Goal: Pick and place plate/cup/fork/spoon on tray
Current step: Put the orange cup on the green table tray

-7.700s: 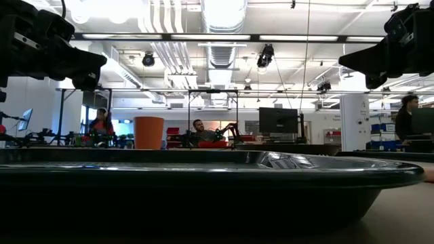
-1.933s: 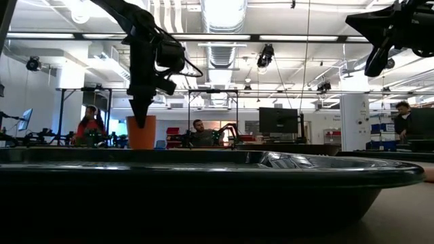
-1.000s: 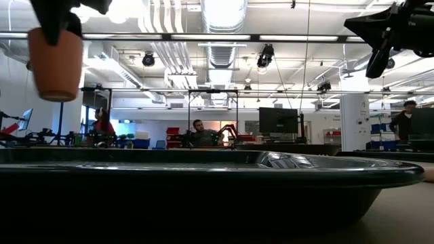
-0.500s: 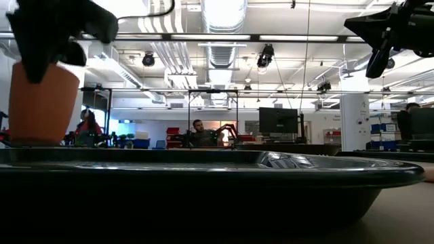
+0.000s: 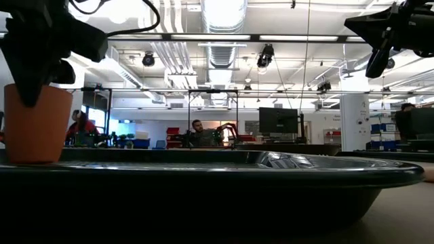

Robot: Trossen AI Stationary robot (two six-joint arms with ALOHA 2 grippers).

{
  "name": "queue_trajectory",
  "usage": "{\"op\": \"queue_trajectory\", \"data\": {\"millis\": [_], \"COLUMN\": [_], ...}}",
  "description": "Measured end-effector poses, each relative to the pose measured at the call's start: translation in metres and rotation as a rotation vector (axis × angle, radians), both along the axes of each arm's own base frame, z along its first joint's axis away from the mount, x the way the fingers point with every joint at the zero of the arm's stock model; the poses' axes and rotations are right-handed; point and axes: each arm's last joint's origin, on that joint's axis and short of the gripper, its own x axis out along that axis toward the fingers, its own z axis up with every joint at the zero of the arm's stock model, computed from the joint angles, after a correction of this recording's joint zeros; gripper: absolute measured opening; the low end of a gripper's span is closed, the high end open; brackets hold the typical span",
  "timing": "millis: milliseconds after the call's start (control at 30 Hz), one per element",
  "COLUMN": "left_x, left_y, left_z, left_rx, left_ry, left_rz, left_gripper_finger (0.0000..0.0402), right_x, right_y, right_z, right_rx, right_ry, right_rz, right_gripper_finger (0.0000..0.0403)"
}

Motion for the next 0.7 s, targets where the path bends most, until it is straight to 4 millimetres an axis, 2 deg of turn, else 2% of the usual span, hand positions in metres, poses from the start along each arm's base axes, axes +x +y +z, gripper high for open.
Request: {"op": "queue_trajectory", "data": {"millis": [700], "left_x": [-0.0002], "left_y": [0.0], "left_z": [0.0005], "left_rx": [-0.004], "left_ry": [-0.01], "left_rz": [0.001], "left_gripper_finger": [0.0], "right_x": [0.0001], "right_y": [0.0], "right_z": [-0.0001], "right_rx": [0.0], "right_ry": [0.001], "right_rz": [0.0], "right_gripper_finger": [0.0009]}}
